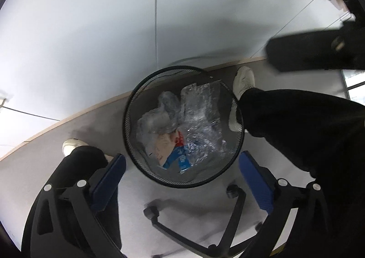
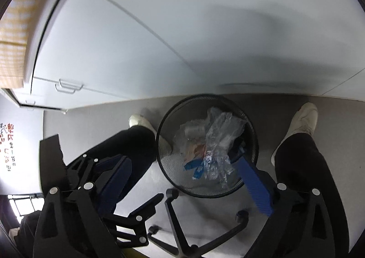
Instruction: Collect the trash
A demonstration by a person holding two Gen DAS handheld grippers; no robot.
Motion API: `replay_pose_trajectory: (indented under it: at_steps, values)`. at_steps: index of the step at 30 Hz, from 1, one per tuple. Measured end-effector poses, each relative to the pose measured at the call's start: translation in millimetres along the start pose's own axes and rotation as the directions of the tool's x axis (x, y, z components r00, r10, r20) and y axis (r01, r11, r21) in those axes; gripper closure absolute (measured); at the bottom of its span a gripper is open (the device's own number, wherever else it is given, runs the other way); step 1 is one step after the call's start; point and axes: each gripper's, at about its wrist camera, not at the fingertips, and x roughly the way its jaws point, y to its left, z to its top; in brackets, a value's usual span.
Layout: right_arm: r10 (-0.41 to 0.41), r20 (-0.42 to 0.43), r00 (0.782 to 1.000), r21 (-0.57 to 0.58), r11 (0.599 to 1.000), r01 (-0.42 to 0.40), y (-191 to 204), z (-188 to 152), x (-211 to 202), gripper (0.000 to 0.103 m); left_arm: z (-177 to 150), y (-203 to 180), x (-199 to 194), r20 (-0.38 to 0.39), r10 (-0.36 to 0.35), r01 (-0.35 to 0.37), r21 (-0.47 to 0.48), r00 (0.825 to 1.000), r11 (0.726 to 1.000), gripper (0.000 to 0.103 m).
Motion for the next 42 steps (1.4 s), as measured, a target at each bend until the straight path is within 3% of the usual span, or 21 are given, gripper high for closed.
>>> replay_pose_trajectory:
  at_steps: [10, 16, 22, 27, 34, 42]
  values:
    - [-0.058, 0.143, 0.988, -0.101, 0.992, 0.073, 13.5, -38.9, -59.2, 0.004, -11.8, -1.2, -49.3, 0.094, 0.014, -0.012, -0.026, 0.995, 1.000, 0.005]
    - [-0.047, 0.232, 0.972, -0.183, 0.979, 0.092, 28.1, -77.5, -99.1, 0.004, -27.4, -7.4, -92.7, 0.182, 0.051, -0.046, -0.032, 0.982, 0.998, 0.005]
    - [-0.011, 0.299, 0.954, -0.335, 0.935, 0.115, 43.6, -123.8, -118.0, 0.004, -45.6, -13.3, -129.3, 0.248, 0.053, -0.046, -0.034, 0.967, 0.998, 0.005]
    - [0.041, 0.283, 0.958, -0.344, 0.937, 0.062, 43.9, -141.3, -110.9, 0.004, -62.0, -18.0, -140.3, 0.284, 0.054, -0.045, -0.037, 0.957, 0.998, 0.005]
    - [-0.003, 0.268, 0.963, -0.399, 0.910, 0.114, 43.9, -155.3, -87.2, 0.004, -68.9, -20.0, -148.4, 0.317, 0.046, -0.035, -0.039, 0.947, 0.999, 0.005]
    - [0.012, 0.281, 0.960, -0.379, 0.920, 0.099, 35.3, -157.0, -88.1, 0.004, -68.6, -17.1, -151.8, 0.331, 0.029, -0.011, -0.058, 0.943, 0.998, 0.005]
